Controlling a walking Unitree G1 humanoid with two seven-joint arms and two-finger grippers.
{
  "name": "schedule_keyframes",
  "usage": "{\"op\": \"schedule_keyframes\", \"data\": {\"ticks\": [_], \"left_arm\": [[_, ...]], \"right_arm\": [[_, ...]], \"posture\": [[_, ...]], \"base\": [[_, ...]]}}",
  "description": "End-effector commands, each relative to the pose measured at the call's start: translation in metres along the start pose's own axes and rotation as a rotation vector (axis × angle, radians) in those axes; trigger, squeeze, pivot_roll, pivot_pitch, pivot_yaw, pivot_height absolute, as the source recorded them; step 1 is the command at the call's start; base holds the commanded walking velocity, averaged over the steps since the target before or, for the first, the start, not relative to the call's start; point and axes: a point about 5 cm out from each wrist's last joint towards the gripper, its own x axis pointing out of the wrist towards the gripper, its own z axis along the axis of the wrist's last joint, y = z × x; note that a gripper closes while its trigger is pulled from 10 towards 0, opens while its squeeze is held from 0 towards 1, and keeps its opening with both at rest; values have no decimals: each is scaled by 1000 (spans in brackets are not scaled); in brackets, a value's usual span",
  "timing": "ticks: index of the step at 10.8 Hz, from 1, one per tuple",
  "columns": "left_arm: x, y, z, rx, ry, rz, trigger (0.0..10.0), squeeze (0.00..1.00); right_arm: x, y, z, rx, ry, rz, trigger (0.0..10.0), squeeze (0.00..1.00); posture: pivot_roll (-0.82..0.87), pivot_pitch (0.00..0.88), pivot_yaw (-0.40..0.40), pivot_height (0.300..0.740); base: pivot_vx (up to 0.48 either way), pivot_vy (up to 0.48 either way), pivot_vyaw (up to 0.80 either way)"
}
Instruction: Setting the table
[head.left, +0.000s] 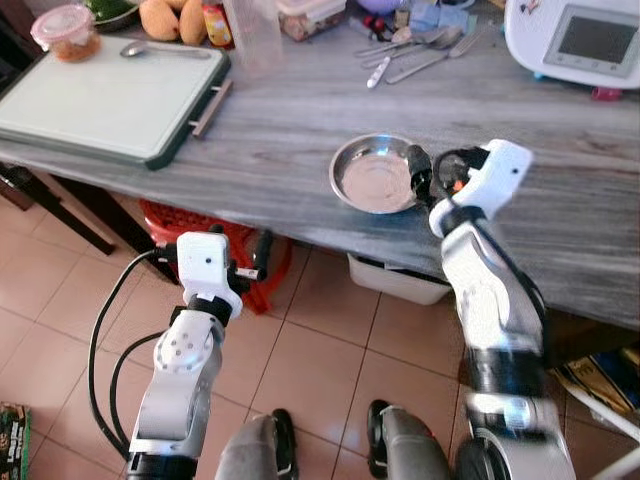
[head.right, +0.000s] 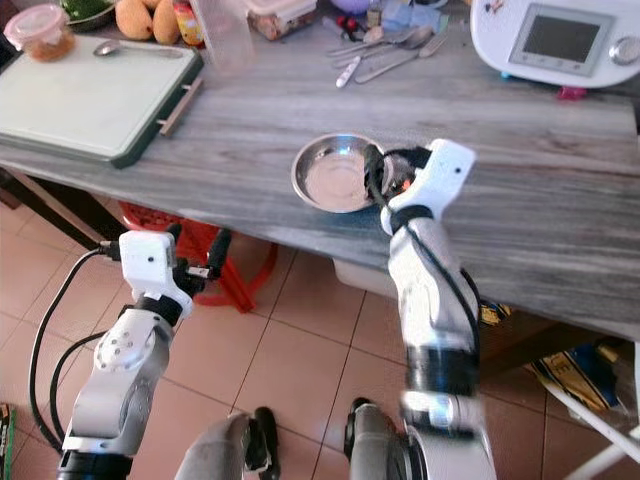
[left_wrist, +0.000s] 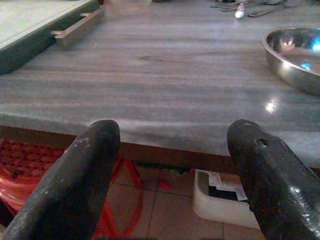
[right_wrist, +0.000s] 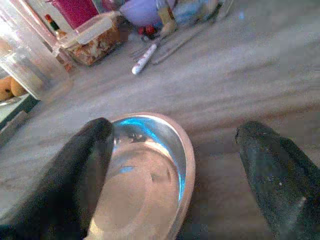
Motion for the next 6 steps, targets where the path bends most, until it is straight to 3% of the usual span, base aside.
{"op": "schedule_keyframes", "data": {"ticks": [1, 5, 6], "left_arm": [[-2, 3, -4, 1, 20, 19, 10000, 0], [5, 8, -5, -31, 28, 55, 10000, 0], [6, 9, -4, -32, 25, 63, 10000, 0]], "right_arm": [[-6, 8, 5, -52, -27, 31, 10000, 1000], [-42, 0, 14, -344, -152, 50, 10000, 1000], [-46, 0, 12, -355, -145, 51, 10000, 1000]], "posture": [[-39, 200, 73, 740], [-56, 180, 71, 740], [-58, 179, 69, 740]], "base": [[0, 0, 0], [0, 0, 0], [0, 0, 0]]}}
